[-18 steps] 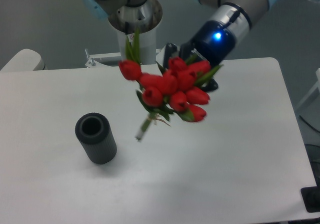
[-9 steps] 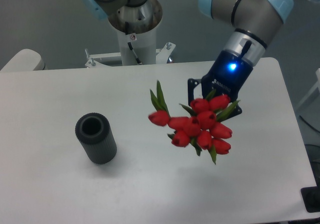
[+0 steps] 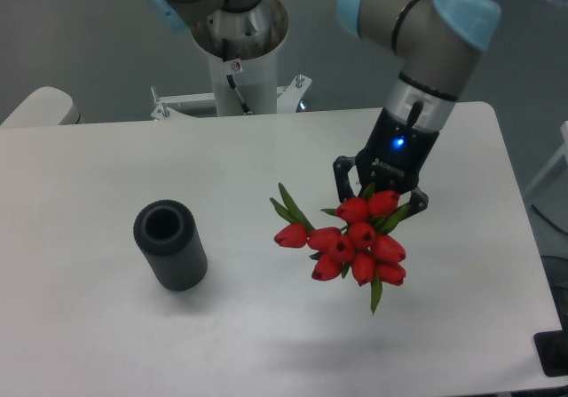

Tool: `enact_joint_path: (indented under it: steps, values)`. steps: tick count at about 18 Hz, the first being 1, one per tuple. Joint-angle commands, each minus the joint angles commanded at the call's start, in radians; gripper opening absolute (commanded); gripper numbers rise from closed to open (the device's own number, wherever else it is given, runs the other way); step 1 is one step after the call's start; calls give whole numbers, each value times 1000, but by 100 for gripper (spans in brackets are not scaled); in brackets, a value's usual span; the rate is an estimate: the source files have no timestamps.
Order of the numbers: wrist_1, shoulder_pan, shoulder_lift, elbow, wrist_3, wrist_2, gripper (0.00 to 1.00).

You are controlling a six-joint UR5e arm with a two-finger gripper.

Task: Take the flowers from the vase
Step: 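Carry the tulip bouquet away from the vase and hold it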

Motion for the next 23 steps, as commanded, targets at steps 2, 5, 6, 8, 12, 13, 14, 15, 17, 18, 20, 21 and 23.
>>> enact_joint_path:
  steps: [2,5,6,8,12,13,14,15,17,18,20,21,23]
  values:
    - [-9,-15,-8,8,0,55,2]
    - [-86,-54,-38,58,0,162,1]
    - [-122,-73,-54,84,0,208,1]
    - [-173,-104,-83,121,0,305,1]
    - [-175,-140,-120,130,34,399,1]
    - [-177,-141,-130,130,57,414,1]
    - [-177,-141,-143,129,76,428,1]
    - [-175,-146,-161,130,96,446,2]
    - [-169,-153,-184,133,138,468,2]
    - [-170,-153,-195,143,159,468,2]
    - [-170,-153,-206,152,186,468,2]
    - [-166,-153,-213,152,195,470,2]
    - [-158,-155,-229,155,227,470,3]
